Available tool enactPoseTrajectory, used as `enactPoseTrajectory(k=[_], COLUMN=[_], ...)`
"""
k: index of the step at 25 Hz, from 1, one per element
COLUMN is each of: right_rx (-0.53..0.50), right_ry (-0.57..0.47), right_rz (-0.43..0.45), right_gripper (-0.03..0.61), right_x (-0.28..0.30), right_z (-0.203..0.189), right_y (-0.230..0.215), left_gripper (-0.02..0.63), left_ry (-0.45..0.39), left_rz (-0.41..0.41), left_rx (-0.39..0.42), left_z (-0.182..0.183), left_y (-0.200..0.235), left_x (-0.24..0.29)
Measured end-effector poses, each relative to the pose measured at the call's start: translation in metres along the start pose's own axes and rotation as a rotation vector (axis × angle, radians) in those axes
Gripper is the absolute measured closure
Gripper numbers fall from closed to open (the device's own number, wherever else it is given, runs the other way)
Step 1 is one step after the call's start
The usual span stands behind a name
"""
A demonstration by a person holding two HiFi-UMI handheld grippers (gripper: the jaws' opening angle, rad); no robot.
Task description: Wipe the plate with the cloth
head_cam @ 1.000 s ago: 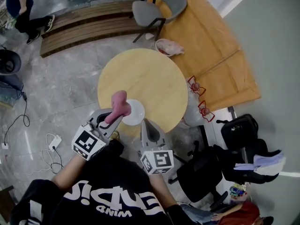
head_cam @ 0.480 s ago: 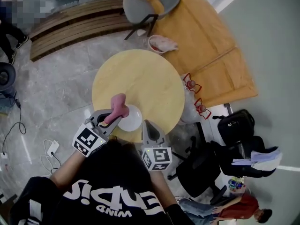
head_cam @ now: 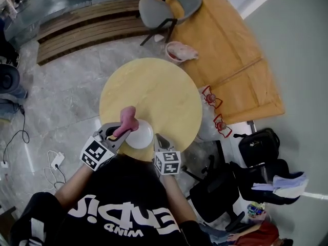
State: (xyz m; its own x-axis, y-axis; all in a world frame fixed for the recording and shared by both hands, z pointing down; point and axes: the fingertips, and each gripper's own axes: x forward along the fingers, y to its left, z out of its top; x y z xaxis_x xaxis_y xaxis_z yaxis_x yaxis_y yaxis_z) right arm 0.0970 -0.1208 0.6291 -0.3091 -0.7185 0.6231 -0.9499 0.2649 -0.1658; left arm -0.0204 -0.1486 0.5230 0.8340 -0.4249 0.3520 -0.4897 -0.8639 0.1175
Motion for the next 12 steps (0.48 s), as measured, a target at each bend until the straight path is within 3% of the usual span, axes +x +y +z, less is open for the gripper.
enactPoseTrajectory(k=[6,9,12], right_rx=[-0.039,-0.03,-0.039], right_ry=[0.099,0.171,0.227], right_rz=[0.012,0.04,0.086], right_gripper=[0.549,0.416,0.414], right_x=[0.027,0.039,0.049], right_z=[-0.02,-0.038,-0.052], right_y=[-0.014,-0.015,-0.012], left_gripper=[0.566,0.566,0.566], left_ry=[0.06,0.068,0.086], left_rz=[-0.017,-0.024,-0.013], left_rx=[-0.032,-0.061,-0.063], left_z=[-0.017,-0.018,-0.029], left_y=[-0.002,-0.004,-0.002], left_x=[0.013,0.019,0.024])
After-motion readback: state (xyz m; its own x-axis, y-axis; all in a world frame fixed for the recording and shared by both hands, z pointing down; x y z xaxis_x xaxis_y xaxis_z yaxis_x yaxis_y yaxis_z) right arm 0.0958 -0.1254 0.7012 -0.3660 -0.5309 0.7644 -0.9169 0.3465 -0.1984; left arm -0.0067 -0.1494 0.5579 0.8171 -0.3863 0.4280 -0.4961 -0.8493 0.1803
